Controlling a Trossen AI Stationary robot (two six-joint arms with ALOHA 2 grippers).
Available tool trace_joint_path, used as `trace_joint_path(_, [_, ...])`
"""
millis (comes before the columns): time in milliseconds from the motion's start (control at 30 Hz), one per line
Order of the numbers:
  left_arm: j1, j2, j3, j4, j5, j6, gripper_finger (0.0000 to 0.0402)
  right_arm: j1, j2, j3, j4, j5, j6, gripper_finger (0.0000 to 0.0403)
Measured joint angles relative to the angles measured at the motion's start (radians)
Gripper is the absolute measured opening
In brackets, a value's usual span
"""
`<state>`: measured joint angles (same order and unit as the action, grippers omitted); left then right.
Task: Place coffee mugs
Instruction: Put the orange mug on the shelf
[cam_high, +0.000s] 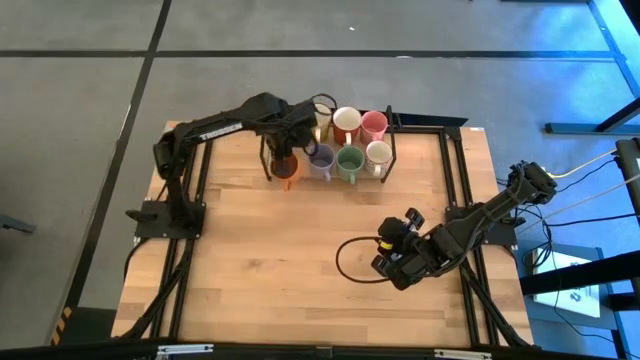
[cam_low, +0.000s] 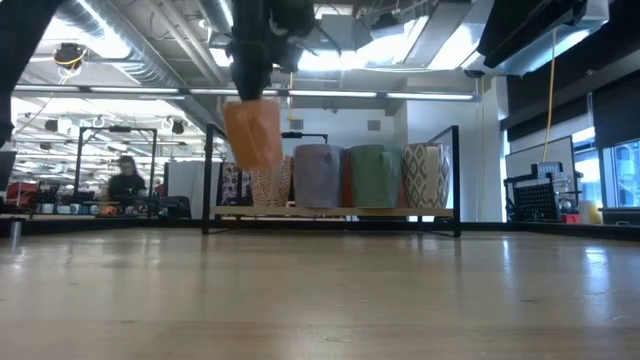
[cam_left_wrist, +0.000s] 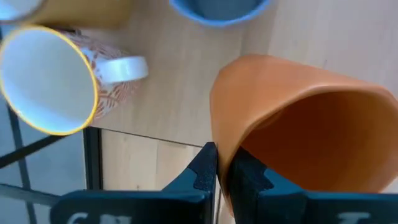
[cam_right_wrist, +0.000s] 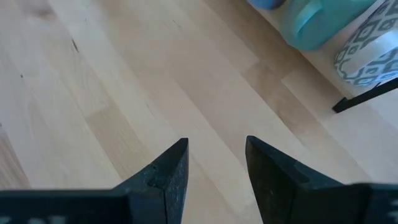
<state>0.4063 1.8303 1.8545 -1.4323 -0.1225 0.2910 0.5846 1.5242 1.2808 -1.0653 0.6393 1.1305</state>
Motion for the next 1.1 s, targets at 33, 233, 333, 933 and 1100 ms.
trace_joint_path(33, [0.008, 0.011, 0.0, -0.005, 0.001, 0.003, 0.0018, 0.0, 0.001, 0.0, 0.0, 0.0, 0.008, 0.0147])
trace_joint_path(233, [0.052, 0.072, 0.0, -0.007, 0.016, 0.0, 0.0018, -0.001, 0.04, 0.0, -0.008, 0.005, 0.021, 0.0147])
trace_joint_path(333, [0.07, 0.096, 0.0, -0.009, 0.004, 0.008, 0.0018, -0.003, 0.064, 0.0, -0.009, 0.001, 0.021, 0.0147])
trace_joint_path(933, [0.12, 0.14, 0.0, 0.078, 0.009, 0.06, 0.0018, -0.003, 0.079, 0.0, 0.0, 0.013, 0.055, 0.0147])
trace_joint_path(1100, [0.119, 0.14, 0.0, 0.097, 0.012, 0.067, 0.0018, -0.003, 0.079, 0.0, 0.016, 0.012, 0.055, 0.0147])
